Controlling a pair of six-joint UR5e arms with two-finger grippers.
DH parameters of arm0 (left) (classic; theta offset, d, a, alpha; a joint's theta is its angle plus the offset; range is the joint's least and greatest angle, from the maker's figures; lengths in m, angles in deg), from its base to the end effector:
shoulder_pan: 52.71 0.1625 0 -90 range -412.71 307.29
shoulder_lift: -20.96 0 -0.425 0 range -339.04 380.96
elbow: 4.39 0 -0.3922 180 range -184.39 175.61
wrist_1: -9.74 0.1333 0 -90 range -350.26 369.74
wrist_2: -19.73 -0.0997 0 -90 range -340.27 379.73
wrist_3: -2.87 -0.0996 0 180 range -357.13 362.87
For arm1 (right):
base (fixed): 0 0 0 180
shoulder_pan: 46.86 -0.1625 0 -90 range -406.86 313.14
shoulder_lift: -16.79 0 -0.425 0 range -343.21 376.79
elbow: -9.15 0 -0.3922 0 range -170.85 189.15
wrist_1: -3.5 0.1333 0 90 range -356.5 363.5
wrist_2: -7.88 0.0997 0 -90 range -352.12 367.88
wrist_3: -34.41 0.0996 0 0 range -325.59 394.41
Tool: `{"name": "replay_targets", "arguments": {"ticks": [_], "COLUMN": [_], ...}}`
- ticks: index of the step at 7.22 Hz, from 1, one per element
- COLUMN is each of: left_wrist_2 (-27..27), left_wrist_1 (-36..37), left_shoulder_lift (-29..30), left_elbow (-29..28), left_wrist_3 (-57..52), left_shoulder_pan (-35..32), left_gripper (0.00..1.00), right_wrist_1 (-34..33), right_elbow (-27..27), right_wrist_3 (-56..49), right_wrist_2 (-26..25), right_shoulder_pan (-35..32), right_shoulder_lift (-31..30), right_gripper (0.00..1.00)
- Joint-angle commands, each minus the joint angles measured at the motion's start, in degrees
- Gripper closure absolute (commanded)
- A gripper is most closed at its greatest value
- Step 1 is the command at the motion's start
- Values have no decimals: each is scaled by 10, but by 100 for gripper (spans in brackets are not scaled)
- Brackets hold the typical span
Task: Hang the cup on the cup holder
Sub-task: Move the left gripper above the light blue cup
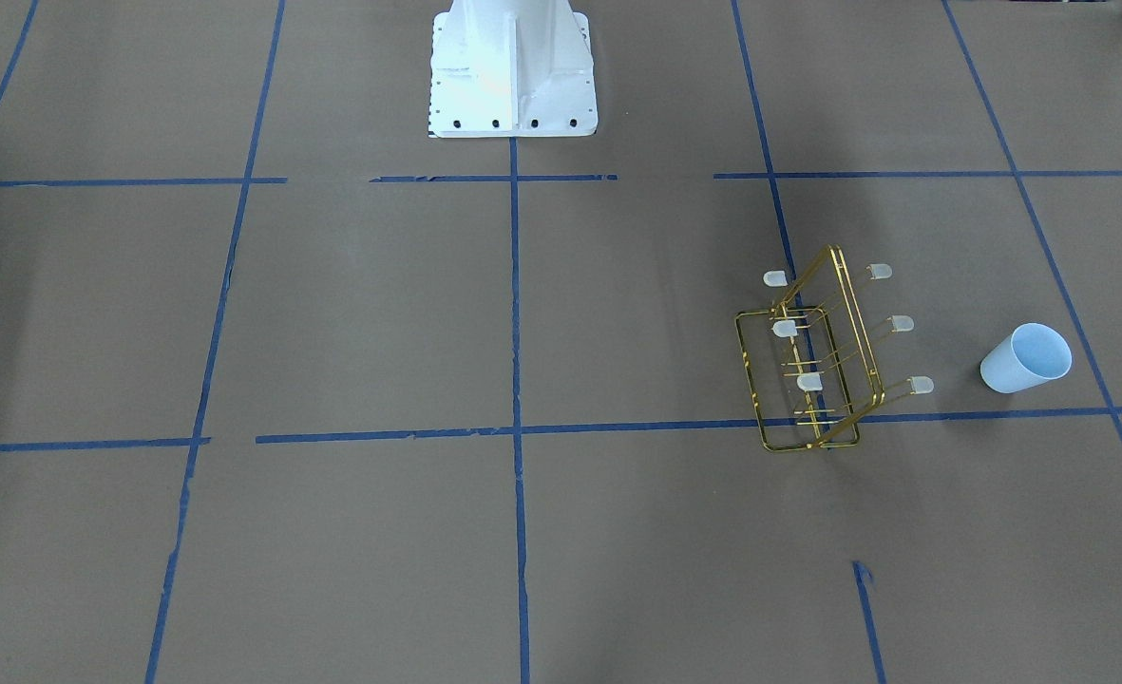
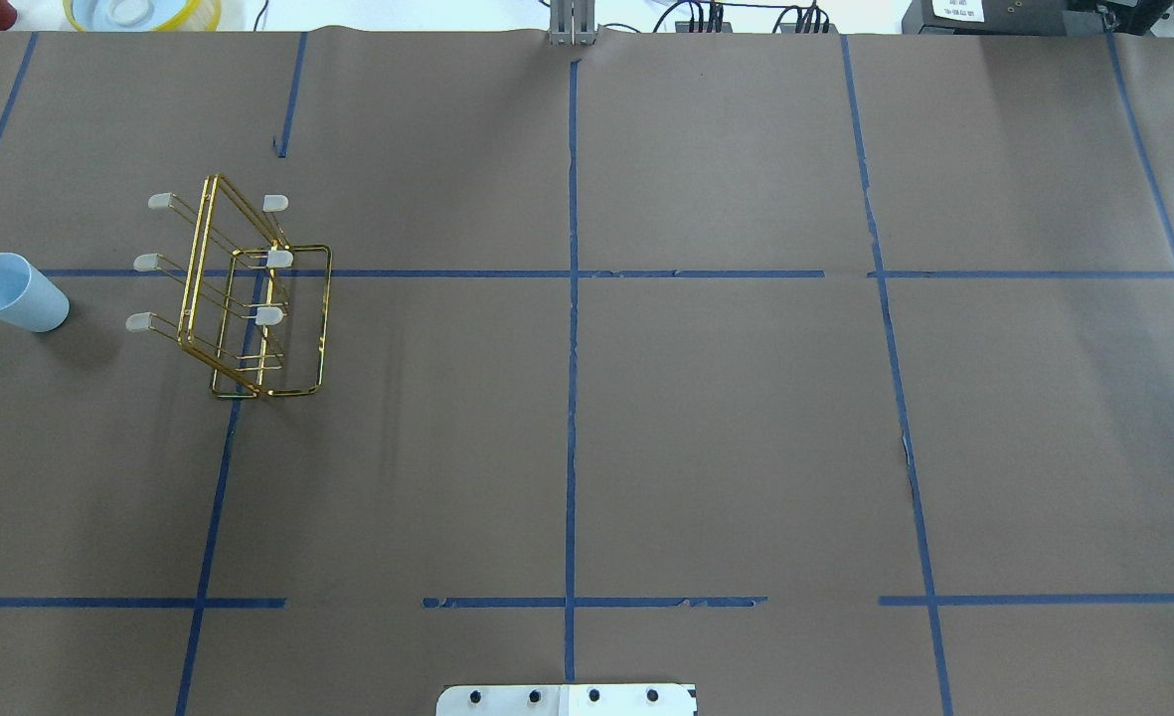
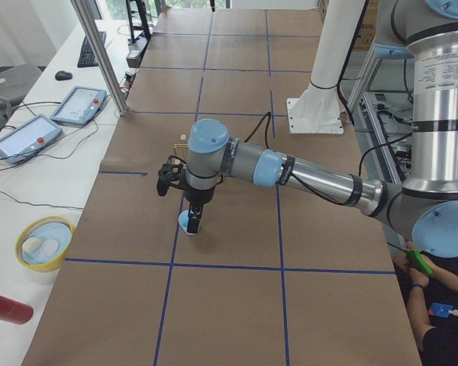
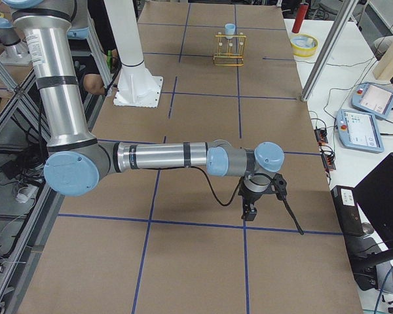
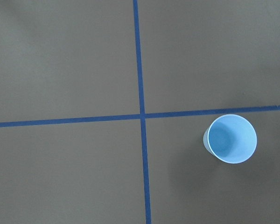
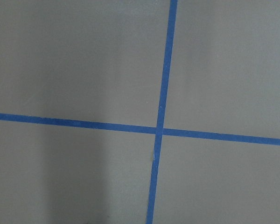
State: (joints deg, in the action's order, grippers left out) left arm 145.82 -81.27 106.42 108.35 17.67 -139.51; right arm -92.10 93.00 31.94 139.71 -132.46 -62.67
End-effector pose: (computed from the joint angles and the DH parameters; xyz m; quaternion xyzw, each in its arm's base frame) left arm -0.0489 -0.4630 0.5069 0.1089 0.3265 -0.0433 0.9379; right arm 0.0232 -0.5704 0.6266 -0.0159 -0.3567 -0.0522 0.9326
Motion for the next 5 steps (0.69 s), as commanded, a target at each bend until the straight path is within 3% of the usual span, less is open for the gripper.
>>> {"name": "replay_targets", "arguments": {"ticks": [1,3,5], "left_wrist_2": [-77,-88,-171], "left_wrist_1": [-76,-131,-303], "left_shoulder_lift": [1,-13,-100], "left_elbow": [25,27,26], "left_wrist_3": [152,218,314], "left_shoulder_pan": [79,132,201], "left_gripper": [0,0,0], "right_wrist_1": [1,0,0], "right_elbow": [0,0,0], "right_wrist_3": [0,0,0], "right_wrist_2": [0,0,0], "right_shoulder_pan": [0,1,0], "right_shoulder_lift": [0,0,0], "right_gripper": [0,0,0]}}
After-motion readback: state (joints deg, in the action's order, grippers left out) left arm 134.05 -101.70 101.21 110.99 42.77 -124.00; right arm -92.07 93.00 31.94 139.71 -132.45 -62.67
